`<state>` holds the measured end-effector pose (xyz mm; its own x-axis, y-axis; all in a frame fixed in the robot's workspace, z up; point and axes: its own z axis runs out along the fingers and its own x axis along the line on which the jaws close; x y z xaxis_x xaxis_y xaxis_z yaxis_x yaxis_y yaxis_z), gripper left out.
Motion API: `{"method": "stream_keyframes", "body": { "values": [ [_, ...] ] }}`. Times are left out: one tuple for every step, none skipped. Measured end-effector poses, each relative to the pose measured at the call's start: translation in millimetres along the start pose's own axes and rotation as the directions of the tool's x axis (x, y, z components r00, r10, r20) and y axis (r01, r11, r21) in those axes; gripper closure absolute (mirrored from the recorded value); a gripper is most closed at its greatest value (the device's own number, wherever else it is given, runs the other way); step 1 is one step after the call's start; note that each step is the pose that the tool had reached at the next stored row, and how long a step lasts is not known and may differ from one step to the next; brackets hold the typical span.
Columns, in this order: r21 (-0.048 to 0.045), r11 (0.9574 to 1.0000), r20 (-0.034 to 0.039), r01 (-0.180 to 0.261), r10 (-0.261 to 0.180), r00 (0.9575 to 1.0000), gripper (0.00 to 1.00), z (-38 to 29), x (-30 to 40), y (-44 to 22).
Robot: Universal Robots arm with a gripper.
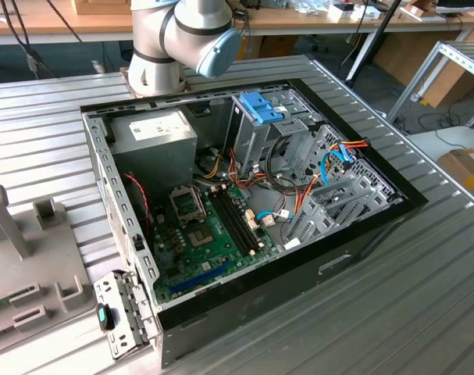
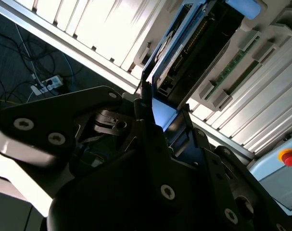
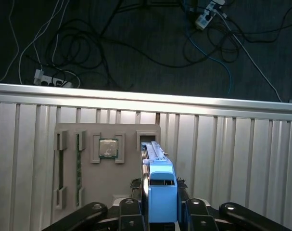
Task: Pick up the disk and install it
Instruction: 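Pick up the disk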
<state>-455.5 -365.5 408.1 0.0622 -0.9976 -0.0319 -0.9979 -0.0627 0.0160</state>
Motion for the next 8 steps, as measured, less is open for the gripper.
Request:
{"method": "stream_keyframes", "body": {
  "values": [
    [0.0,1.0,0.0,0.0,0.0,1.0,0.64,-2.8,-0.1,0.0],
    [0.0001,1.0,0.0001,0.0,0.0,1.0,0.64,-4.7,-0.2,-0.1],
    [0.0001,1.0,0.0,0.0,0.0,1.0,0.64,-6.5,-0.2,-0.1],
    [0.0,1.0,0.0,0.0,0.0,1.0,0.64,-7.9,-0.2,-0.1],
    [0.0,1.0,0.0,0.0,0.0,1.0,0.64,-10.3,-0.3,-0.1],
    [0.0,1.0,0.0,0.0,0.0,1.0,0.64,-14.8,-0.5,-0.1],
    [0.0001,1.0,0.0,0.0,0.0,1.0,0.64,-16.5,-0.5,-0.1],
    [0.0001,1.0,0.0,0.0,0.0,1.0,0.64,-19.4,-0.6,-0.1]
  ]
}}
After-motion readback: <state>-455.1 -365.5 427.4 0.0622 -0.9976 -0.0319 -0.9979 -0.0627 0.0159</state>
